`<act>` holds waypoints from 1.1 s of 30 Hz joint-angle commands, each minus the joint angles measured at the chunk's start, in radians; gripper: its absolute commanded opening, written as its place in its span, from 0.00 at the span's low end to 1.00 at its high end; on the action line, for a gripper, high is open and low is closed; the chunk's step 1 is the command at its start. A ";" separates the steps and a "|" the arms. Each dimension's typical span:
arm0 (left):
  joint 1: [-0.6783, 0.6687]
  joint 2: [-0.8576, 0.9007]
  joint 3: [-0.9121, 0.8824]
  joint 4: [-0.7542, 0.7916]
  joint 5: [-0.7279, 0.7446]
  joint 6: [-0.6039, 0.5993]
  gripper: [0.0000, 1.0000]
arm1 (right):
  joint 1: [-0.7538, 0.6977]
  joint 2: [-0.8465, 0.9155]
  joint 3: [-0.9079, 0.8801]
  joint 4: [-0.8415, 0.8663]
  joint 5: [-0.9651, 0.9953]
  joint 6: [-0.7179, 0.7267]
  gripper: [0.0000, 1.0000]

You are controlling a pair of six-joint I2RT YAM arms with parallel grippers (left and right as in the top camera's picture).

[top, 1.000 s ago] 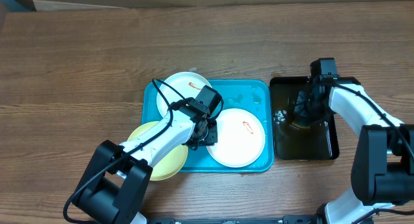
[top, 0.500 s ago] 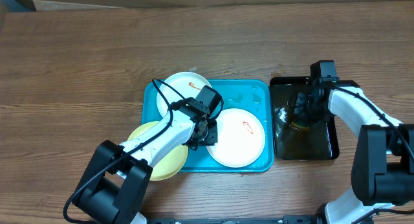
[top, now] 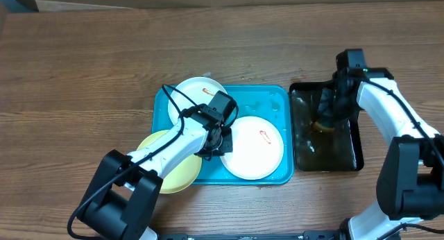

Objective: Clean dirty plates on tray and stack at the side
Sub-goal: 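Lower right gripper onto the green sponge in the black tray and grasp it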

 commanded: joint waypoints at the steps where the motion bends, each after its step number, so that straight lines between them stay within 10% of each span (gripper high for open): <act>1: 0.032 0.006 -0.007 0.010 0.023 -0.005 0.04 | -0.007 -0.008 0.053 -0.031 -0.010 0.001 0.04; 23: 0.078 0.006 -0.007 0.046 0.111 -0.001 0.07 | 0.151 -0.007 0.093 -0.170 0.290 0.003 0.04; 28: 0.078 0.006 -0.007 0.046 0.111 -0.001 0.07 | 0.152 -0.007 0.093 -0.139 0.124 -0.085 0.04; 31: 0.078 0.006 -0.007 0.043 0.113 -0.001 0.07 | 0.142 -0.007 0.093 -0.139 0.219 0.113 0.04; 33: 0.078 0.006 -0.007 0.039 0.113 -0.001 0.07 | 0.144 -0.007 0.093 -0.129 0.053 -0.047 0.04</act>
